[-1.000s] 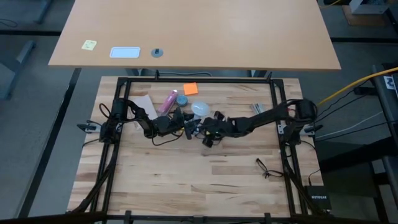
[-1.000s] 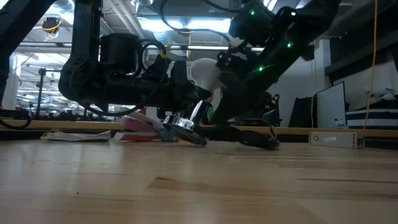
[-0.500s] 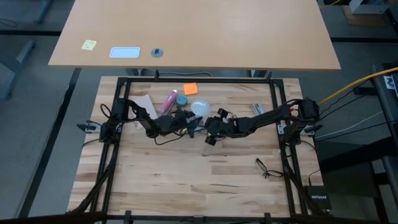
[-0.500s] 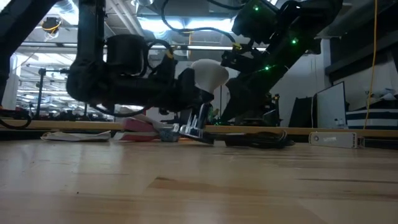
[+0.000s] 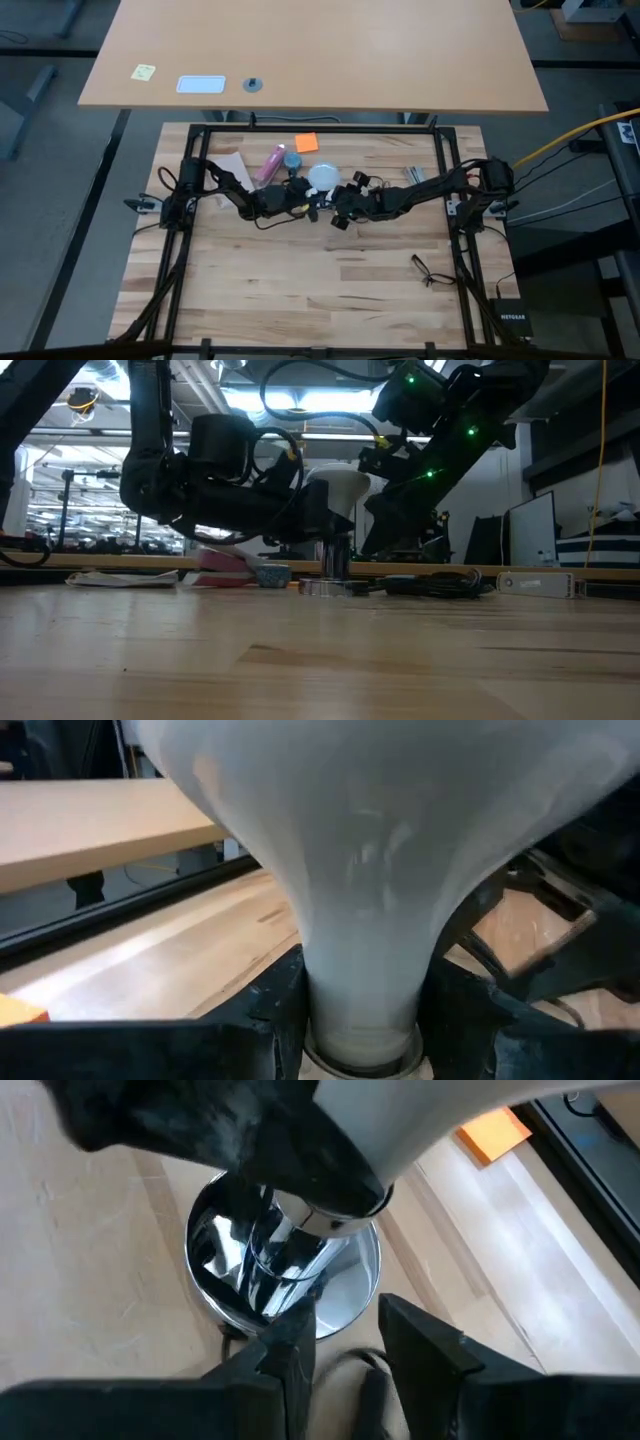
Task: Screw lightbulb
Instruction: Remove the lightbulb from the lamp
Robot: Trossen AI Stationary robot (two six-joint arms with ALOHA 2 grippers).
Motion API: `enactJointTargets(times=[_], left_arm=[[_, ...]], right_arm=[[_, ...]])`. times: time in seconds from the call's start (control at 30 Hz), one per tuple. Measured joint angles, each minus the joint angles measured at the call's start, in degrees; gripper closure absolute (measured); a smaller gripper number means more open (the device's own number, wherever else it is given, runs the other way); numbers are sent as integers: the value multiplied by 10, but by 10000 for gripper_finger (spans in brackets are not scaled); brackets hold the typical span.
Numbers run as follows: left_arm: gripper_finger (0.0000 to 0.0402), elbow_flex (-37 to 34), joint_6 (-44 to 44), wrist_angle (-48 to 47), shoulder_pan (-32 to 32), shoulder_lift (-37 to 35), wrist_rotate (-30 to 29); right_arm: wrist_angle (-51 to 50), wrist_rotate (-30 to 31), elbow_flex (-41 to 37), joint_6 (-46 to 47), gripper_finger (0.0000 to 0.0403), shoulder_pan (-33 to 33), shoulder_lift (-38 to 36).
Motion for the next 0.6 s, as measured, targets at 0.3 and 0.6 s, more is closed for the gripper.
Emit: enactJointTargets(times=[0.3,0.6], left_arm=[[255,0,20,-5,-22,1,-8],[247,-1,-8,-5,-21,2,-22]], right_arm=[[0,-5,0,0,282,0,-1],[-9,-41,1,118,282,0,30]])
